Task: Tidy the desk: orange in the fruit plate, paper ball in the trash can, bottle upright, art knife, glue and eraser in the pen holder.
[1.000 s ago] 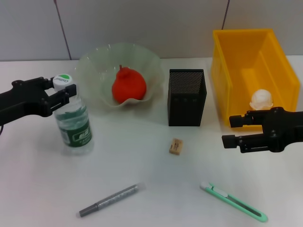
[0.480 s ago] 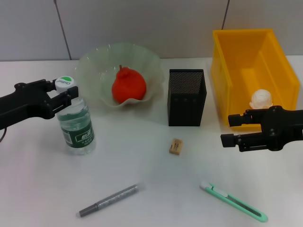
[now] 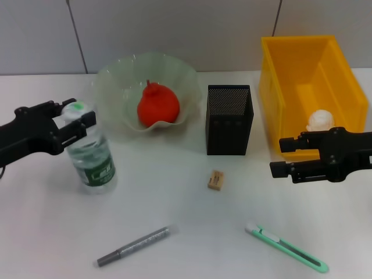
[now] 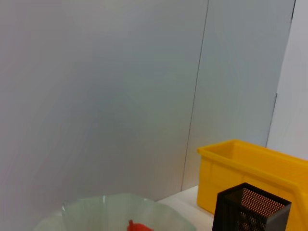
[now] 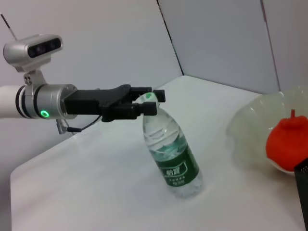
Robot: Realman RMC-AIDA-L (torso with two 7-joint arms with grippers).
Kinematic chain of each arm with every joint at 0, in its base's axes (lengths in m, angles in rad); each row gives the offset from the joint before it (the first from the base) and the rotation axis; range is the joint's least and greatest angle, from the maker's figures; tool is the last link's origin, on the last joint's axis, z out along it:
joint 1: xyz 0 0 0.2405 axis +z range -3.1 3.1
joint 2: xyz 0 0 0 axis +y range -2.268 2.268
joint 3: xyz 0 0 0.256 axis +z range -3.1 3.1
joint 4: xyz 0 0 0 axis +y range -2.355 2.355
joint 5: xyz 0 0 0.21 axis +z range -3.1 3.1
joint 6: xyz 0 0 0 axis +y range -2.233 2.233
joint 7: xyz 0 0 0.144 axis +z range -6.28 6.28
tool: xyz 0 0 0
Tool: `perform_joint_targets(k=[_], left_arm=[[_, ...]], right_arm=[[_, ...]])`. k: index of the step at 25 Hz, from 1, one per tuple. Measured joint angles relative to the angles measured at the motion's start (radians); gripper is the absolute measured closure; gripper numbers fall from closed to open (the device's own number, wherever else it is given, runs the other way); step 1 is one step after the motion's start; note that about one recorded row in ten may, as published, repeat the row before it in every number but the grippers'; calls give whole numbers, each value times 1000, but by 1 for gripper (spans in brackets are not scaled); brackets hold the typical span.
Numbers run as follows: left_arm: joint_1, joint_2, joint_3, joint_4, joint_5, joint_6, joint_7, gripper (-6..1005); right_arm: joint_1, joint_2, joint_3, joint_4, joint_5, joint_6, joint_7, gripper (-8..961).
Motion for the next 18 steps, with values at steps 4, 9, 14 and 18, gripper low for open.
perform_joint_targets(k=[4,9,14,18], left_arm=[[-5,0,0,-18,-1,3,19,453],[-1,0,-41,-2,-27,41,51,259],[6,9,-277,35,-88,220,56,140],[6,63,-463,-34,-85,470,68,142]], right_arm=[[4,0,0,1,-1,1,-3,273],[5,0,0,1,-1,2,-4,276],[7,0,0,1,-1,3,-5,279],[16,0,0,-9,-2,-1,6,282]])
